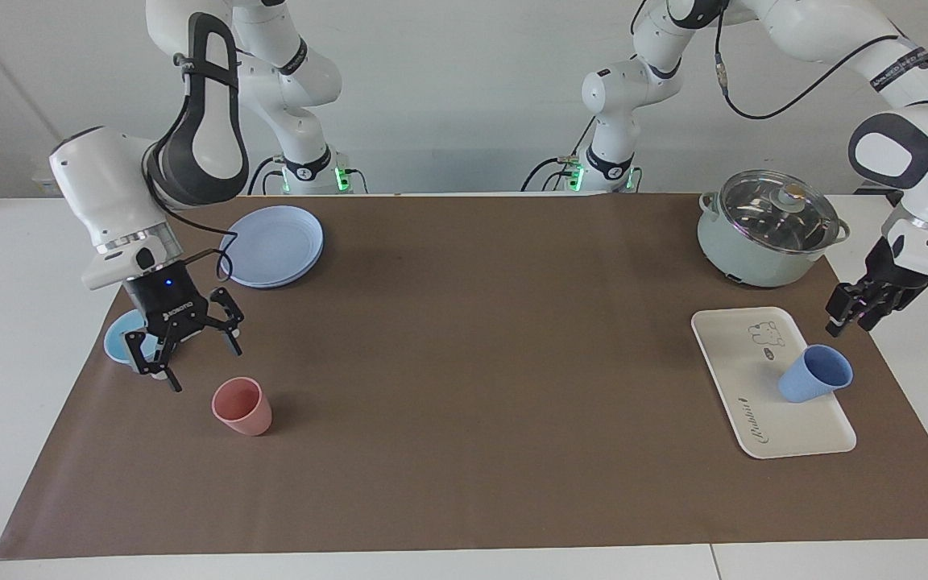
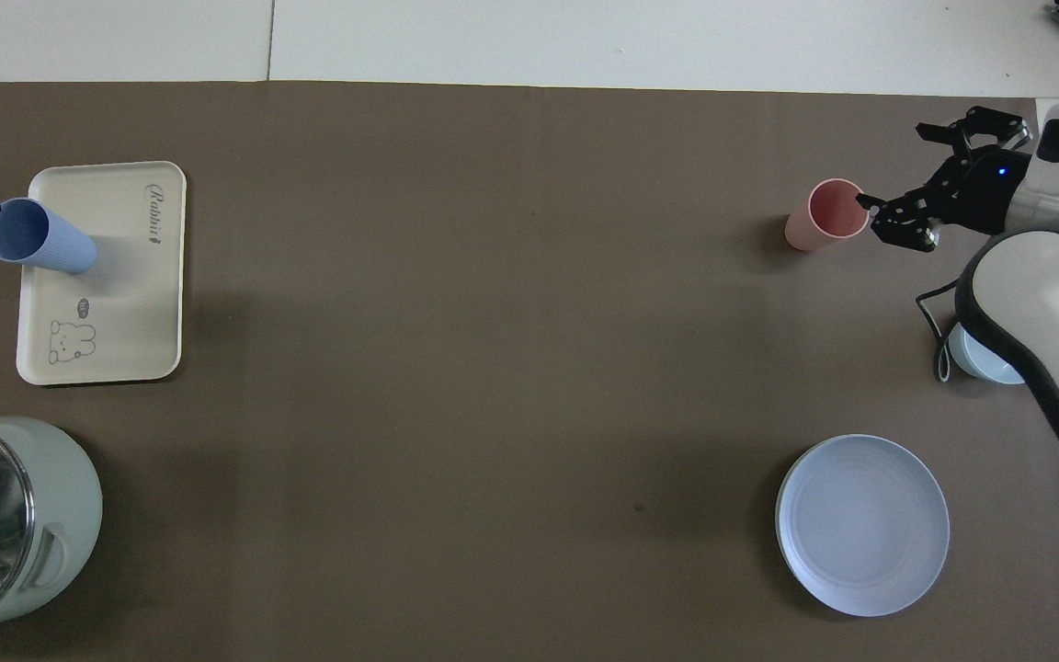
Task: Place cup on tray
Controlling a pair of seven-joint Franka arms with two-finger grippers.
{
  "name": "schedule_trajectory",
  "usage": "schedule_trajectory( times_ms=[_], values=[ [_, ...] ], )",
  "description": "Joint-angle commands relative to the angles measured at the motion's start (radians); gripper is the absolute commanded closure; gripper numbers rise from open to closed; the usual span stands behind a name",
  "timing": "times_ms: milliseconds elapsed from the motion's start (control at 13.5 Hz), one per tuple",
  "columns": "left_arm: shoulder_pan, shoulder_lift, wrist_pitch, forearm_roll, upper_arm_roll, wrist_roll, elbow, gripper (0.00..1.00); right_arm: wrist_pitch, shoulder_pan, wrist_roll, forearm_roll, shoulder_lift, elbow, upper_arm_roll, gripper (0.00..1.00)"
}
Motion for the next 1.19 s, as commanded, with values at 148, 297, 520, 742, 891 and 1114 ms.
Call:
schedule_trajectory(
  times_ms=[148,297,520,742,891,1114],
  values=[
    [-0.126,-0.026,-0.246,0.085,0.014,-0.002,0.1,0.36,-0.218,0.01,0.535,-0.416,-0.121,-0.014,0.006,0.0],
    [-0.157,-0.092,-0.276,0.115,0.004,-0.001,0.078,0.36,-0.328,0.012,0.787,-0.519,-0.149,-0.012,0.017,0.0],
    [-0.178,-0.114,-0.321,0.116,0.002,0.001,0.07,0.3,-0.529,0.038,1.135,-0.564,-0.152,0.073,0.017,0.0],
    [-0.221,-0.114,-0.358,0.114,0.004,-0.005,0.075,0.16,-0.752,0.037,1.36,-0.564,-0.154,0.189,0.022,0.0],
    [-0.238,-0.123,-0.382,0.103,0.002,-0.024,0.078,0.0,-0.858,0.029,1.365,-0.561,-0.148,0.265,0.022,0.0],
    [-0.237,-0.129,-0.375,0.067,-0.038,-0.14,0.075,0.0,-1.053,0.024,1.374,-0.547,-0.103,0.417,0.02,0.0]
  ],
)
